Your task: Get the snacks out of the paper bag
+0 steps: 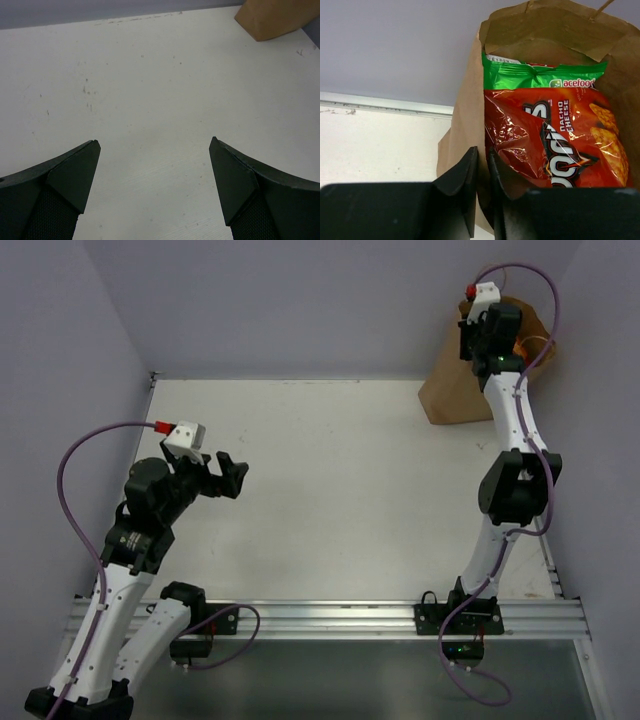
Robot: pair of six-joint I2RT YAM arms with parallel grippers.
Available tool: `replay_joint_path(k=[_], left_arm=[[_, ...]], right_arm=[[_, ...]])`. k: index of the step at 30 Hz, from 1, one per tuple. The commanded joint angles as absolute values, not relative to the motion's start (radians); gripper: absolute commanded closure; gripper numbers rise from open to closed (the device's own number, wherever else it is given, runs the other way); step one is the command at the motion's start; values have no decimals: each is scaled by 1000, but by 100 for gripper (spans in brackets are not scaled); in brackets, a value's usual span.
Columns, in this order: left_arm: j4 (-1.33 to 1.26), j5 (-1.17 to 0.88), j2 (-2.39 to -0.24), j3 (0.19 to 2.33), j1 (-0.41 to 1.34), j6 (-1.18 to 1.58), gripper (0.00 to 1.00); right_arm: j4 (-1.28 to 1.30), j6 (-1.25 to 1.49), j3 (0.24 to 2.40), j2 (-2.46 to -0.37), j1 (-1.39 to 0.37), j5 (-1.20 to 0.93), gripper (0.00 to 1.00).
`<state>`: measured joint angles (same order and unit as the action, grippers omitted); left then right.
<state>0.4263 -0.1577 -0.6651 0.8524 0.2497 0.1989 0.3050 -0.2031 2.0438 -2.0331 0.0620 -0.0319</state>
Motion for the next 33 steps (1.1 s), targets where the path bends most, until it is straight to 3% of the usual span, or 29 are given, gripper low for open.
replay_joint_path(k=[1, 4, 13, 19, 25, 33], left_arm=[[379, -178, -655, 851, 255, 190, 0], [380, -178, -652, 853, 255, 190, 0], [394, -137, -647, 882, 255, 170, 0], [410, -118, -646, 913, 255, 164, 0], [433, -133, -657, 965, 255, 167, 0], [468, -161, -663, 1017, 255, 186, 0]], right_arm=[[302, -210, 2025, -1961, 48, -91, 87], [307, -215, 1997, -1938, 43, -101, 100], [301, -255, 1758, -1697, -6, -218, 100], [348, -322, 1539, -1476, -167, -209, 100], [402, -261, 1286, -1245, -316, -219, 100], [549, -118, 1146, -968, -430, -135, 100]])
